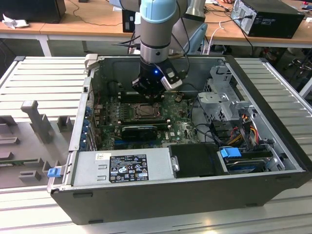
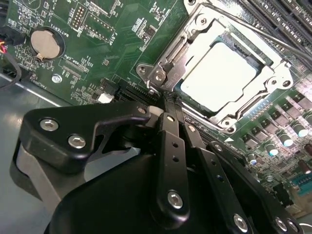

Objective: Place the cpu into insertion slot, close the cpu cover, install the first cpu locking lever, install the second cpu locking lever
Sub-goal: 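Install the first cpu locking lever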

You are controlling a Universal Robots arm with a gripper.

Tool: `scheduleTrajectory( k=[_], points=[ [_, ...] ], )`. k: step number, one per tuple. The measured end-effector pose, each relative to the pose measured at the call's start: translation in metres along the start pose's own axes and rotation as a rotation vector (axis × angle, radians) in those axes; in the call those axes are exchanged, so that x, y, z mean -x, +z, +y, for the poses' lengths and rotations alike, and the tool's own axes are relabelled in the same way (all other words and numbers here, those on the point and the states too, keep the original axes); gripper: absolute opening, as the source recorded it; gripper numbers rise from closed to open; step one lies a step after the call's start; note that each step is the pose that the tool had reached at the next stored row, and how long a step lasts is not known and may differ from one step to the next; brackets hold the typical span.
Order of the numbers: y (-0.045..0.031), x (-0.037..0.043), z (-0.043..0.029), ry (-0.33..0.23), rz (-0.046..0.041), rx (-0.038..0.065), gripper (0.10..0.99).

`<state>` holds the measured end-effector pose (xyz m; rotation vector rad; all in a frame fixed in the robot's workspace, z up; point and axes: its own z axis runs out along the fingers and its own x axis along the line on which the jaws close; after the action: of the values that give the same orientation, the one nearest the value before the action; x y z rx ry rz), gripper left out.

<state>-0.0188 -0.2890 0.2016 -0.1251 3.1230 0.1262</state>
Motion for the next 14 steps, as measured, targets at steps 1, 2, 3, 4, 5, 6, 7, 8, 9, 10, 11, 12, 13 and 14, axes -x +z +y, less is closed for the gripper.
scheduleTrajectory(
  k=[1, 2, 3, 4, 5, 6, 7, 8, 9, 10, 11, 12, 13, 14],
  points=[
    [0.0002, 0.0, 0.0003, 0.0, 0.0, 0.0, 0.106],
    [0.0003, 0.0, 0.0005, 0.0, 0.0, 0.001, 0.106],
    [0.0005, 0.0001, 0.0008, 0.0, -0.001, 0.009, 0.106],
    [0.0005, 0.0001, 0.0009, 0.0, -0.0012, 0.012, 0.106],
    [-0.0001, 0.0001, 0.001, 0.0, -0.0011, 0.012, 0.106],
    [-0.0037, 0.0002, 0.0014, 0.0, -0.0013, 0.012, 0.106],
    [-0.01, 0.0003, 0.002, 0.0, -0.001, 0.012, 0.106],
    [-0.0139, 0.0004, 0.0024, 0.0, -0.001, 0.012, 0.106],
    [-0.0146, 0.0004, 0.0025, 0.0, -0.0012, 0.012, 0.106],
    [-0.0146, 0.0004, 0.0024, 0.0, -0.0013, 0.012, 0.106],
    [-0.0148, 0.0003, 0.002, 0.0, -0.0011, 0.012, 0.106],
    [-0.0149, 0.0003, 0.001, 0.0, -0.001, 0.012, 0.106],
    [-0.0149, 0.0002, 0.0004, 0.0, -0.0011, 0.012, 0.106],
    [-0.015, 0.0001, -0.0008, 0.0, -0.001, 0.012, 0.106]
  ],
)
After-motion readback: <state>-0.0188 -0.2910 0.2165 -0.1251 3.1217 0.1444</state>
